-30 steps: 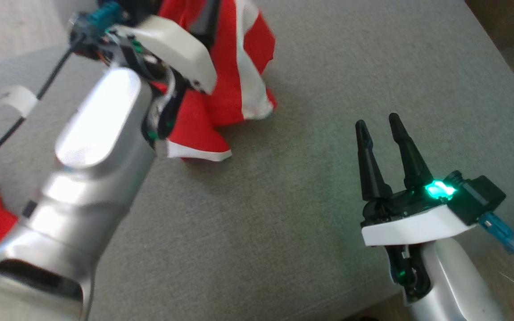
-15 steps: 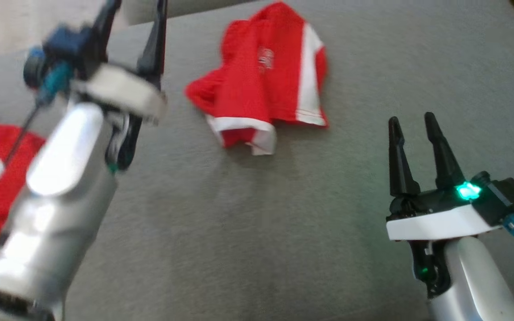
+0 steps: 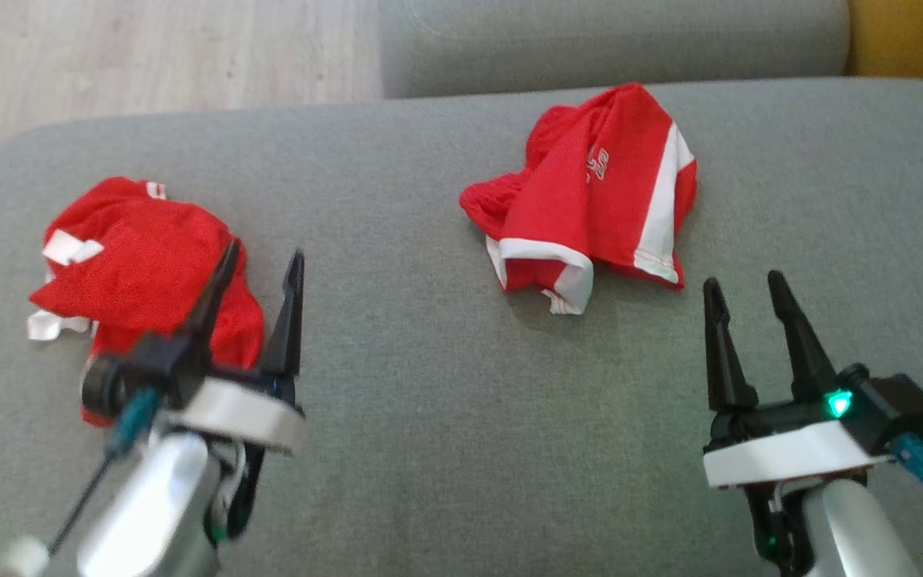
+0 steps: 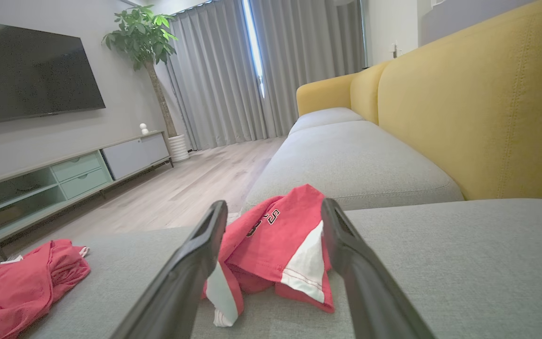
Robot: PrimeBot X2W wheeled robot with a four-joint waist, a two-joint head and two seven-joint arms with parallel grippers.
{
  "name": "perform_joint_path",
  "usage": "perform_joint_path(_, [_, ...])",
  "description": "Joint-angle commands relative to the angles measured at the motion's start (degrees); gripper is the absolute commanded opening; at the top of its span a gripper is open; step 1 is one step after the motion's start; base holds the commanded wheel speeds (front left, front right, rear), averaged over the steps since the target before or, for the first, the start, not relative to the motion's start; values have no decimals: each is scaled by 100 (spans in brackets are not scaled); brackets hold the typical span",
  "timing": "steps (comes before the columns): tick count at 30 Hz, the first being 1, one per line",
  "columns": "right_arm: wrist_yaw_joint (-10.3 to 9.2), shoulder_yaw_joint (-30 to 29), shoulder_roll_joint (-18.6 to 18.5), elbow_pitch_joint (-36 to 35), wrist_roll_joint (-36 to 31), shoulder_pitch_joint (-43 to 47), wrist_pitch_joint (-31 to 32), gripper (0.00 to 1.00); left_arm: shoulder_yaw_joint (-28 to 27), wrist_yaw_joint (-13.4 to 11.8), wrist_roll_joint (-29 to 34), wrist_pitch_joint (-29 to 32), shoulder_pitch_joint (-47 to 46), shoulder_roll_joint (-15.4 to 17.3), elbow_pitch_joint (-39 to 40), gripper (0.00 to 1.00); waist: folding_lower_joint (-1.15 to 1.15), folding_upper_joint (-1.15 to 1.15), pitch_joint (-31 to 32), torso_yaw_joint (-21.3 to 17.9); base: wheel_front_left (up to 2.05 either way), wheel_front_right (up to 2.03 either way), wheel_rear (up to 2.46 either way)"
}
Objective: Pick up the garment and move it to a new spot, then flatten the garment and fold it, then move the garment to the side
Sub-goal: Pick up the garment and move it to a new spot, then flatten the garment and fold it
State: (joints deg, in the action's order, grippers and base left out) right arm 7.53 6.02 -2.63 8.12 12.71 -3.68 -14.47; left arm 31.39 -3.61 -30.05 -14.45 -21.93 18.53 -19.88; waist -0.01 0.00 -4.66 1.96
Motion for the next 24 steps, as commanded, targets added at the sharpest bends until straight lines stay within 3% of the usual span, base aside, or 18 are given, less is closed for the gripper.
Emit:
perform_joint_path(1, [-4, 173, -25, -142, -66, -25, -52, 100, -435, -76, 125, -52, 109, 18, 420, 100, 1, 0, 119, 79, 0, 0, 0])
perform_joint_path(8, [-4, 227, -25, -71, -77, 27, -52, 100, -885, -69, 520, -53, 850, -372, 924, 100, 1, 0, 184, 69, 0, 0, 0])
perform_joint_path(15, [-4, 241, -25, -43, -144, -14, -52, 100, -1335, 174, 801, -54, 1102, -648, 1041, 100, 1, 0, 180, 72, 0, 0, 0])
perform_joint_path(24, [-4, 480, -25, 840, -659, -466, -51, 100, -1549, 512, 1100, -54, 1006, -950, 887, 100, 1, 0, -135, 249, 0, 0, 0])
